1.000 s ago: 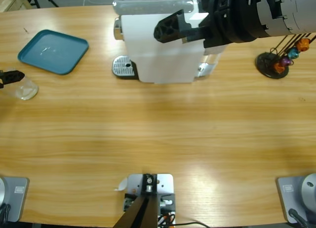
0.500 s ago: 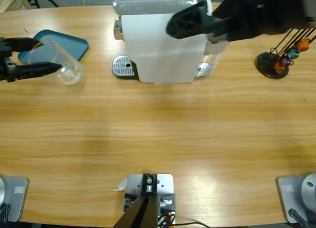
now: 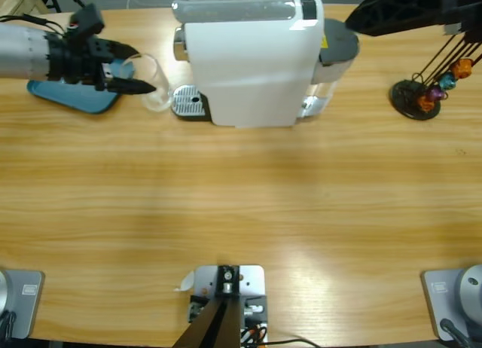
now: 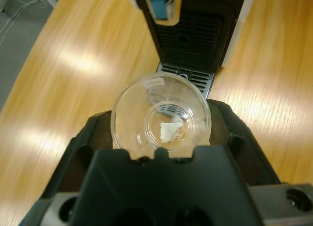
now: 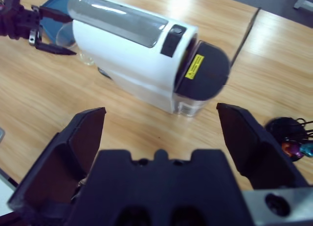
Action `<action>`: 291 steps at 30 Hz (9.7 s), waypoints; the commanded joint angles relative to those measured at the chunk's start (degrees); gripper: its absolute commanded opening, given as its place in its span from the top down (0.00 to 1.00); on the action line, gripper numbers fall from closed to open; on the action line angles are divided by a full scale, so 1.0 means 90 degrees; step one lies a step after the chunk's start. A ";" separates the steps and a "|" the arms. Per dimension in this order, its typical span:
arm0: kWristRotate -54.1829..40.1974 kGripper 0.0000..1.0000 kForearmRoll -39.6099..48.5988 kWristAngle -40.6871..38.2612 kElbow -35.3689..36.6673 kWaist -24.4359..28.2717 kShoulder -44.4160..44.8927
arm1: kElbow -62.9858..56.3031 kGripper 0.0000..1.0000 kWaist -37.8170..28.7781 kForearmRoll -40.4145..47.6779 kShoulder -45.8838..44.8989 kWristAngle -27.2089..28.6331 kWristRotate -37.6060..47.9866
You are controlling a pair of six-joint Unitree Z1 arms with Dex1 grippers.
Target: Pour coffee
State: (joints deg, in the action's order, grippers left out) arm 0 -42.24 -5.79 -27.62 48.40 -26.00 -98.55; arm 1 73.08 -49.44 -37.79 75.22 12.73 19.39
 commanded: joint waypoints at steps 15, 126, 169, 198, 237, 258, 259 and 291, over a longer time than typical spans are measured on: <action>0.0002 1.00 -0.0267 -0.0031 0.0657 -0.0660 -0.1093 | -0.0018 0.00 0.0122 -0.0087 0.0048 -0.0214 -0.0113; 0.4275 0.00 0.1698 0.2151 -0.1749 -0.1447 0.3509 | 0.4480 1.00 0.1860 -0.3116 0.4298 -0.1981 -0.1146; 0.4283 0.00 0.1629 0.2141 -0.1798 -0.1447 0.3602 | 0.5079 0.00 0.1655 -0.3722 0.3556 -0.1718 -0.0808; 0.4098 0.00 0.1629 0.1869 -0.1816 -0.1447 0.3362 | 0.5187 0.00 0.1518 -0.4001 0.3497 -0.1581 -0.0709; 0.3955 0.00 0.2131 0.1819 -0.1870 -0.1457 0.4471 | -0.2469 0.00 0.0659 0.0497 -0.1380 -0.2007 -0.0964; 0.4098 0.00 0.2352 0.1821 -0.1747 -0.1453 0.4505 | -0.3321 0.00 0.1710 0.1191 -0.1911 -0.2733 -0.1914; 0.4098 0.00 0.2352 0.1828 -0.1742 -0.1457 0.4505 | -0.3325 0.00 0.1725 0.1193 -0.1901 -0.2731 -0.1920; 0.4107 0.00 0.2342 0.1819 -0.1578 -0.1457 0.4456 | -0.3301 0.00 0.1743 0.0987 -0.1874 -0.2762 -0.1939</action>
State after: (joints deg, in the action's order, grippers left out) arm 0 -6.11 14.34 -10.38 33.74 -38.39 -58.65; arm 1 44.91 -34.61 -27.57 57.41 -11.14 2.74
